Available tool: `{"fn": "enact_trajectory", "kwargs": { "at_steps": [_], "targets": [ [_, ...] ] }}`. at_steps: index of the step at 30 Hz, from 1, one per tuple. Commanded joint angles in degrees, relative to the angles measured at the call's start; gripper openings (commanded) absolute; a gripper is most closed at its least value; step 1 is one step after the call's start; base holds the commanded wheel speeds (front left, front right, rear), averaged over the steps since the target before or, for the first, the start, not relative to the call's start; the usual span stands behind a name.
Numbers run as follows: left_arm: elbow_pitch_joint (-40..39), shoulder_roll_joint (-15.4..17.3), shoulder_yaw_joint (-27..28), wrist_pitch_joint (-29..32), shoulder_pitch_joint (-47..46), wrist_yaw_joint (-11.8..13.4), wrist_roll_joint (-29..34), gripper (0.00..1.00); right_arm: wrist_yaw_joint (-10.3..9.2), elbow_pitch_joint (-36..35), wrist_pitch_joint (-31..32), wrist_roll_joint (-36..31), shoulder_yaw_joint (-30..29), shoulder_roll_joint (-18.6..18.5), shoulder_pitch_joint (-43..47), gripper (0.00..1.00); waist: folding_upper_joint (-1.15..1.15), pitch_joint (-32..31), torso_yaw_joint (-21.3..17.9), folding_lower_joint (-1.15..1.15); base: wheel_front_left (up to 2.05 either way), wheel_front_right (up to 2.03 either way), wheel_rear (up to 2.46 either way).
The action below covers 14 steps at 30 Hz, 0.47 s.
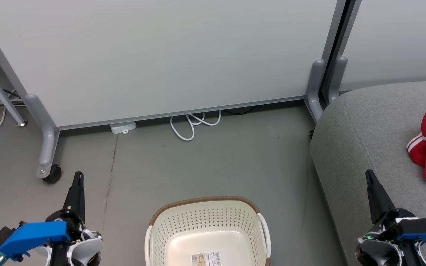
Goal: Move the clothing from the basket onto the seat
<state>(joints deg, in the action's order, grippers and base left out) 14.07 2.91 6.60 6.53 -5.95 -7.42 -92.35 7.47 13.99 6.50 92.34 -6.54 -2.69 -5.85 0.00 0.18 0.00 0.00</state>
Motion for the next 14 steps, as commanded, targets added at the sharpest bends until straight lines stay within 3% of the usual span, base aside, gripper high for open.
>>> {"fn": "enact_trajectory", "kwargs": {
  "at_steps": [1,14],
  "targets": [
    [-0.3,-0.1,0.1,0.2,-0.5,-0.1,-0.1,0.0,0.04,0.1,0.1,0.2,0.0,-0.4,-0.8,0.0,0.0,0.0,0.0,0.0,0.0,0.0,0.0],
    [-0.3,-0.1,0.1,0.2,-0.5,-0.1,-0.1,0.0,0.04,0.1,0.1,0.2,0.0,-0.4,-0.8,0.0,0.0,0.0,0.0,0.0,0.0,0.0,0.0]
  ]
}}
